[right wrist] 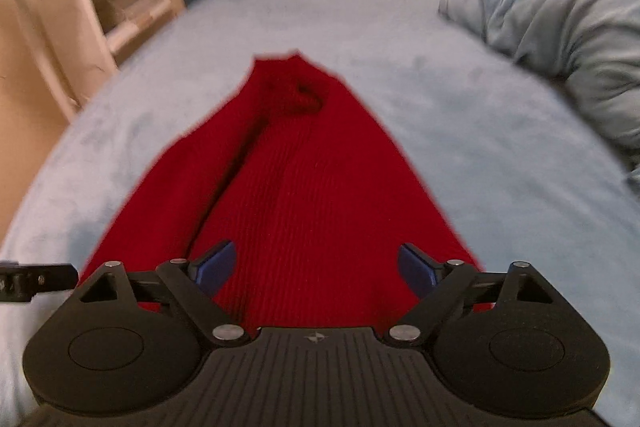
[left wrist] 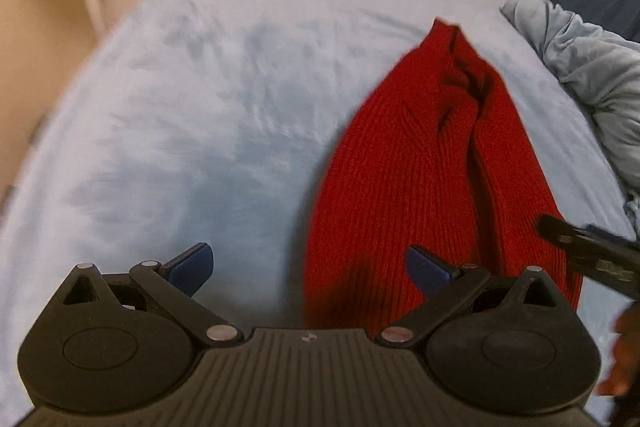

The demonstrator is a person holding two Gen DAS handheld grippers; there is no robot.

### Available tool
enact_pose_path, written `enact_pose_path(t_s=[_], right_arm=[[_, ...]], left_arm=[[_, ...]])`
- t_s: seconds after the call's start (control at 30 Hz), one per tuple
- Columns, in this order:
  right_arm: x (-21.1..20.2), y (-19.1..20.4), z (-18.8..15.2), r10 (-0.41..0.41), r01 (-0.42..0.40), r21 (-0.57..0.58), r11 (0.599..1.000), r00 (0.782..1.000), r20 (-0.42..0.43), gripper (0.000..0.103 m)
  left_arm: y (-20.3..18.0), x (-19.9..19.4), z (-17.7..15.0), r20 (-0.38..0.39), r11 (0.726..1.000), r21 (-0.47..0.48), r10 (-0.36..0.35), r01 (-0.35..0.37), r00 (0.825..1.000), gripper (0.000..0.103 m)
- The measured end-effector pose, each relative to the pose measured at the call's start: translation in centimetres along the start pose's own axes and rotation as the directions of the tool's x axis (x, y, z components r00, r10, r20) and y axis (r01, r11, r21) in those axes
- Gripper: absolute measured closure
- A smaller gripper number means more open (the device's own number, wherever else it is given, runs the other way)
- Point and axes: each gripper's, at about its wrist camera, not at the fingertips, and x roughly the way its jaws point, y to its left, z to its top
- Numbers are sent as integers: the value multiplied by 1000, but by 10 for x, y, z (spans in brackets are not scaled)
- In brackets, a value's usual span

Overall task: Fold small clothes
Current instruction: 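Grasp the cardigan's front edges with both grippers and lift them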

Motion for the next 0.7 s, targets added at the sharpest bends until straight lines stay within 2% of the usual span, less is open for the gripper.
enact_pose_path(t_s=[0.13,0.17,0.2,0.23,0.27,0.3,0.37,0.43,0.5,0.57,0.63,0.7], right_arm=[[62,10,7,-23,25,24,999,997,-71,15],[74,11,8,-43,46,26,999,995,-90,20],[82,12,8,-62,64,23,998,992,-106,46],[86,13,8,-75,75,0,997,991,-110,59],[85,15,10,-44,41,-31,999,993,-110,88],[79,16,14,-12,8,-40,999,994,-104,96],[48,16,19,-113,109,-100,989,993,-29,96],[7,3,23,-163,172,-159,972,984,68,97],[-45,-16,26,-265,304,-225,926,946,186,97],[-97,-37,25,-350,423,-246,872,890,293,97],[-154,-62,23,-364,456,-210,865,858,362,97],[-217,-72,11,-368,487,-186,853,815,447,97]], left_arm=[[-4,53,23,-103,1000,-24,-12,10,995,1],[-6,61,26,-107,999,-28,-25,22,994,3],[-8,63,29,-91,999,-24,-32,30,995,11],[-11,59,30,-54,999,-8,-43,43,998,55],[-13,52,32,-22,999,15,-50,50,999,94],[-15,45,35,-2,999,28,-27,27,1000,96],[-14,19,37,100,996,78,28,-36,995,96],[-8,-12,37,187,986,129,79,-104,979,96],[7,-45,37,230,979,145,109,-144,967,96],[22,-82,29,272,968,149,158,-204,949,96],[33,-120,15,347,947,155,216,-283,912,96],[48,-169,-3,420,941,124,237,-314,876,96]])
